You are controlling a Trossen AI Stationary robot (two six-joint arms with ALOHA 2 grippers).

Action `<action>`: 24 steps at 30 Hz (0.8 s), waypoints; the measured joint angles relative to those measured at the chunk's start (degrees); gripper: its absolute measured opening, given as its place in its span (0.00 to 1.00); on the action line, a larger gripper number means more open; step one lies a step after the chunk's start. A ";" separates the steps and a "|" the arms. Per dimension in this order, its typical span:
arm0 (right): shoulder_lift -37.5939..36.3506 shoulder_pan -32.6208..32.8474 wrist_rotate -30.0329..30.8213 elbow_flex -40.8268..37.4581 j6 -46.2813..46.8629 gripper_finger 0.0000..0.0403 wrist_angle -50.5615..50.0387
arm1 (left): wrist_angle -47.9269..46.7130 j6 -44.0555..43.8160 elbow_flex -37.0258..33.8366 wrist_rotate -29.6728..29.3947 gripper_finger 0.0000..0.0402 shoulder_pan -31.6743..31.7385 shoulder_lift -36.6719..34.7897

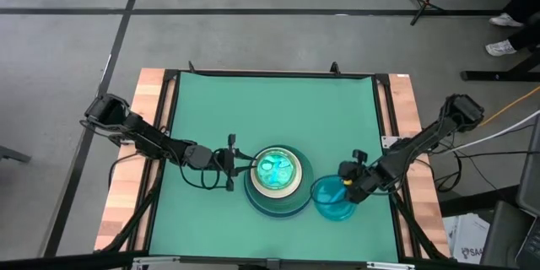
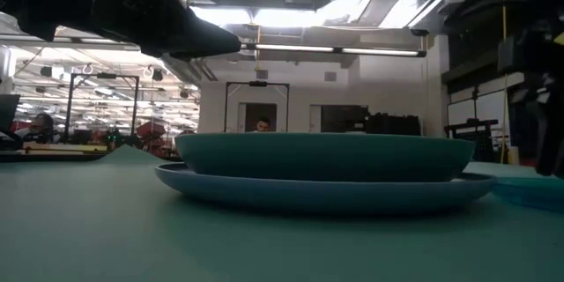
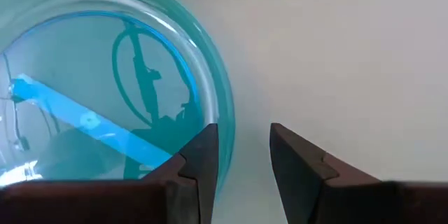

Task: Stack plastic plates
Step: Stack the transparent light blue plate on top of the light blue plate

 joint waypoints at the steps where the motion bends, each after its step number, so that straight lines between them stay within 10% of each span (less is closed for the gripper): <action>1: -0.33 0.00 -0.02 -0.54 0.43 0.30 0.39 | -0.01 0.00 0.00 -0.01 0.23 0.00 0.00; 24: -1.37 -0.02 -2.19 -6.38 3.25 0.30 11.34 | -0.01 0.02 0.00 0.00 0.23 0.00 0.00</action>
